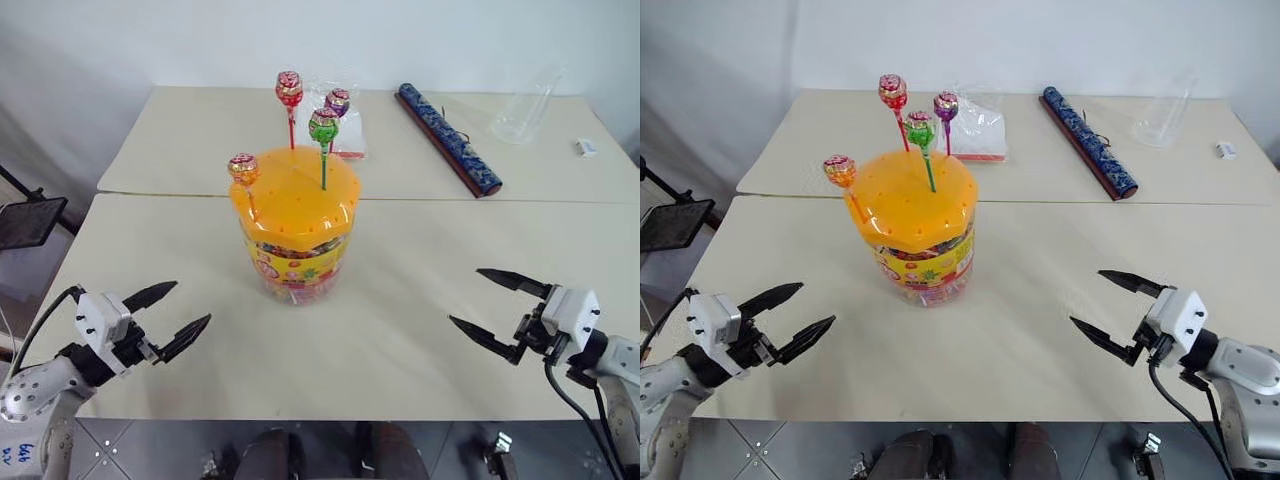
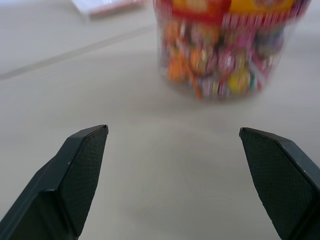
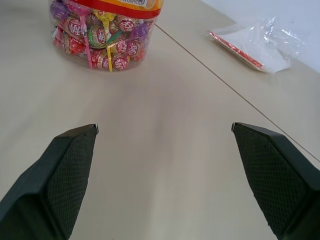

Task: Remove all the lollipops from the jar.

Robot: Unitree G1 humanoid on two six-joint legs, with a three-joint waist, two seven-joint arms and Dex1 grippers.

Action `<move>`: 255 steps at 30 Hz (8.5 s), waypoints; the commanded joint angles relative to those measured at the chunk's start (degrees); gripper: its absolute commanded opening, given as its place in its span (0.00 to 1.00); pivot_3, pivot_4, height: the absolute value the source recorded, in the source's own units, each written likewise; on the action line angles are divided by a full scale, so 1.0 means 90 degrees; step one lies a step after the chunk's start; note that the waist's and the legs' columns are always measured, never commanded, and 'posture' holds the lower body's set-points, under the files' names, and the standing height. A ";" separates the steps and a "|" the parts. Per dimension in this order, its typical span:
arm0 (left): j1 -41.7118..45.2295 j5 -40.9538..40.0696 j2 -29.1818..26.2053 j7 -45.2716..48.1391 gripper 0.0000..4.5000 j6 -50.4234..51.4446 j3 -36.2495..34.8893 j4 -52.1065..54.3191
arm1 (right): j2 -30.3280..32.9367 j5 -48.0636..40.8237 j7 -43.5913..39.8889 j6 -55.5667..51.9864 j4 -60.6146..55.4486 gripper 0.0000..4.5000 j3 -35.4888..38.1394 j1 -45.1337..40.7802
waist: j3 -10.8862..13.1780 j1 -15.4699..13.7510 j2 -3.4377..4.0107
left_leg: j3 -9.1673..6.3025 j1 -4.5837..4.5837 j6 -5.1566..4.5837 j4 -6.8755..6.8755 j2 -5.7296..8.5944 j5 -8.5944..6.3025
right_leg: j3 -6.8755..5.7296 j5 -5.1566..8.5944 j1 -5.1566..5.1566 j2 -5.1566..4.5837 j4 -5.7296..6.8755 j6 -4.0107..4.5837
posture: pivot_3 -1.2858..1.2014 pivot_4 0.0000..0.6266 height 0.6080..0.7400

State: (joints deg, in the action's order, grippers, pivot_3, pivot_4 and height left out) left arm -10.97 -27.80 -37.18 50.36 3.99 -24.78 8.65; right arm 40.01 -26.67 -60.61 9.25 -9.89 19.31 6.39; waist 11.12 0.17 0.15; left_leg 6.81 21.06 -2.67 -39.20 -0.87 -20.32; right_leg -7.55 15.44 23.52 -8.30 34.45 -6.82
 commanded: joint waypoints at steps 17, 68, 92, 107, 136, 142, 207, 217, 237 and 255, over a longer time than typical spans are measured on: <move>0.3776 -0.3867 -0.1166 0.1058 0.99 0.3558 0.0074 0.0317 | -0.0719 -0.2147 0.0645 -0.1139 -0.3105 1.00 -0.0031 -0.0356 | -0.0005 -0.0028 -0.0008 | -0.0023 0.0009 0.0008 -0.0012 0.0016 0.0006 | -0.0006 -0.0007 -0.0002 0.0002 0.0022 -0.0013 | 0.52 0.24 1.00; 0.0734 -0.2240 -0.2118 -0.1165 0.12 0.5645 -0.0680 -0.0219 | 0.0462 -0.1395 -0.1791 -0.1211 -0.1220 1.00 -0.1074 -0.1522 | 0.0005 -0.0147 -0.0031 | -0.0013 0.0019 0.0013 -0.0056 -0.0001 -0.0025 | 0.0015 -0.0002 0.0007 -0.0008 0.0033 -0.0010 | 0.52 0.24 1.00; 0.7388 -0.1635 0.0292 0.0852 0.42 0.3092 0.1409 -0.2488 | -0.0373 -0.3410 0.1885 -0.2318 -0.2929 1.00 0.1342 -0.0900 | 0.0004 -0.0178 -0.0047 | 0.0008 0.0032 -0.0009 -0.0092 0.0021 -0.0014 | 0.0001 -0.0012 0.0006 0.0009 0.0055 -0.0028 | 0.52 0.24 1.00; 0.8242 -0.1152 0.0646 0.1708 0.01 0.2938 0.1746 -0.3590 | -0.0782 -0.2984 0.2793 -0.2127 -0.3696 1.00 0.0869 -0.0645 | 0.0005 -0.0174 -0.0047 | 0.0019 0.0026 0.0001 -0.0093 0.0002 -0.0017 | 0.0040 -0.0008 0.0009 0.0065 0.0041 -0.0020 | 0.52 0.24 1.00; 0.0516 -0.0870 -0.1760 -0.0399 0.01 0.5027 -0.1196 0.0021 | 0.0046 -0.1912 -0.1718 -0.1776 -0.1391 1.00 -0.1415 -0.2144 | 0.0011 -0.0059 -0.0062 | -0.0017 0.0025 0.0019 -0.0089 -0.0026 -0.0040 | 0.0026 0.0000 0.0005 -0.0024 0.0046 -0.0005 | 0.52 0.24 1.00; 0.0710 -0.1010 -0.1627 -0.0402 0.36 0.4857 -0.1254 -0.0025 | -0.0015 -0.1948 -0.1538 -0.1884 -0.1276 1.00 -0.1320 -0.2129 | 0.0012 -0.0013 -0.0059 | -0.0016 0.0024 0.0026 -0.0083 -0.0029 -0.0044 | 0.0017 0.0003 0.0010 -0.0019 0.0053 0.0001 | 0.52 0.24 1.00; 0.2213 -0.2883 -0.0917 0.2019 0.70 0.2504 -0.0250 0.1080 | 0.3082 0.1371 -0.1088 -0.1922 0.2278 0.38 -0.0901 -0.1572 | 0.0030 0.0137 -0.0020 | 0.0079 0.0008 0.0037 -0.0086 -0.0075 -0.0051 | 0.0049 0.0011 0.0031 0.0086 0.0040 0.0007 | 0.52 0.24 1.00; 0.2577 -0.3531 -0.0293 0.0806 0.70 0.2653 -0.0985 0.0280 | 0.0538 -0.2002 0.0287 -0.4404 0.0329 0.65 -0.0722 -0.4755 | 0.0032 0.0154 -0.0016 | 0.0066 0.0004 0.0041 -0.0104 -0.0092 -0.0047 | 0.0060 -0.0002 0.0032 0.0082 0.0061 0.0030 | 0.52 0.24 1.00; 0.2684 -0.3506 -0.0232 0.0728 0.70 0.2626 -0.0921 0.0288 | -0.2049 -0.0817 0.1451 -0.4780 0.1763 0.31 -0.2152 -0.7411 | 0.0026 0.0173 -0.0026 | 0.0050 0.0093 0.0048 -0.0109 -0.0078 -0.0035 | 0.0006 -0.0001 0.0120 0.0090 0.0114 0.0032 | 0.52 0.24 1.00; 0.2782 -0.3501 -0.0216 0.0797 0.70 0.2545 -0.0882 0.0238 | -0.2006 -0.0680 0.1256 -0.4621 0.1842 0.28 -0.1930 -0.7377 | 0.0026 0.0172 -0.0026 | 0.0050 0.0093 0.0050 -0.0105 -0.0079 -0.0033 | 0.0008 -0.0001 0.0125 0.0091 0.0114 0.0032 | 0.52 0.24 1.00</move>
State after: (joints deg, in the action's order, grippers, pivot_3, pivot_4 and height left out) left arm 13.30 -58.34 -38.91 57.19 27.65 -32.04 9.28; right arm 22.27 -33.49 -50.59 -34.61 8.22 0.45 -58.75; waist 11.35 1.72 -0.08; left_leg 7.27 21.89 -2.23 -40.15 -1.58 -20.61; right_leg -7.48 15.43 24.64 -7.48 35.49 -6.53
